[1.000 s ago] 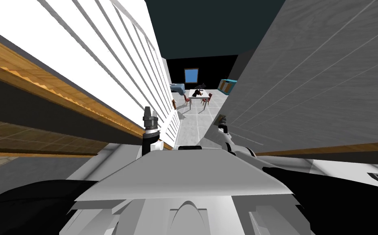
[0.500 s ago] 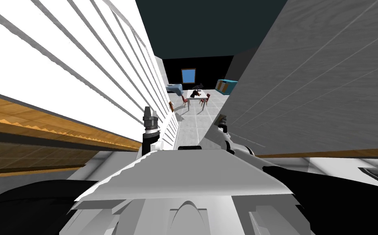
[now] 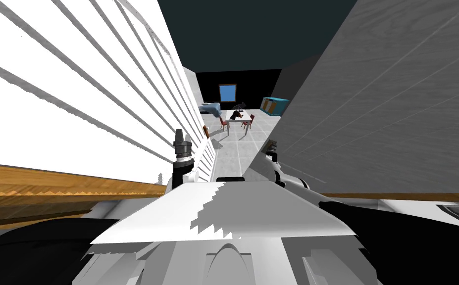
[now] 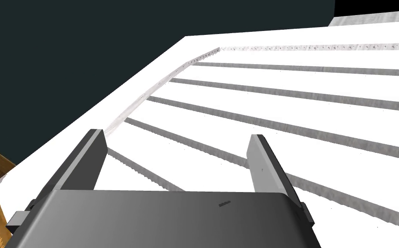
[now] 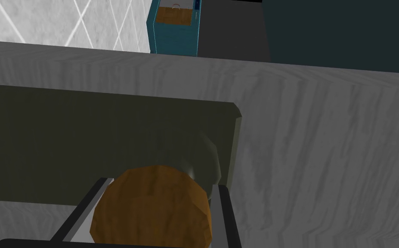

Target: Push the door open

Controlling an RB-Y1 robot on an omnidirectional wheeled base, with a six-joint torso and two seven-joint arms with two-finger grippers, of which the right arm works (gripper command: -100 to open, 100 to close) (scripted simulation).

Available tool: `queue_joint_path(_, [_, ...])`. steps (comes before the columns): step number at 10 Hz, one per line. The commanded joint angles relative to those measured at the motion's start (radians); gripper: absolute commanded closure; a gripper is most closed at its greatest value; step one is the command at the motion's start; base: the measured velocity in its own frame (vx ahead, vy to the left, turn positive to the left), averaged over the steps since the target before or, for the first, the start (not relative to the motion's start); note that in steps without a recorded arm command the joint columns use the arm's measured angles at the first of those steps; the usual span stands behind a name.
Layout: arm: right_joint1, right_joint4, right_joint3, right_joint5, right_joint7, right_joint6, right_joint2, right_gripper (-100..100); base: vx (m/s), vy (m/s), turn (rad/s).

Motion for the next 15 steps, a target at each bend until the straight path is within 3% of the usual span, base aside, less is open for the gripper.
queue_joint_path(1, [-0.003, -0.003, -0.023, -0.010, 0.016, -0.006, -0.008, 100, 0.182, -0.018, -0.025])
queue_joint_path(2, [-0.003, -0.003, -0.023, -0.010, 0.016, -0.006, -0.008, 100, 0.148, -0.004, -0.024])
queue_joint_path(8, [-0.001, 0.007, -0.095, -0.045, 0.070, -0.017, -0.018, 100, 0.185, -0.007, -0.043])
queue_joint_path(9, [0.000, 0.012, -0.089, -0.042, 0.064, -0.016, -0.018, 100, 0.077, -0.019, -0.020])
queue_joint_path(15, [0.009, 0.022, -0.159, -0.080, 0.109, -0.034, -0.040, 100, 0.171, -0.032, -0.029])
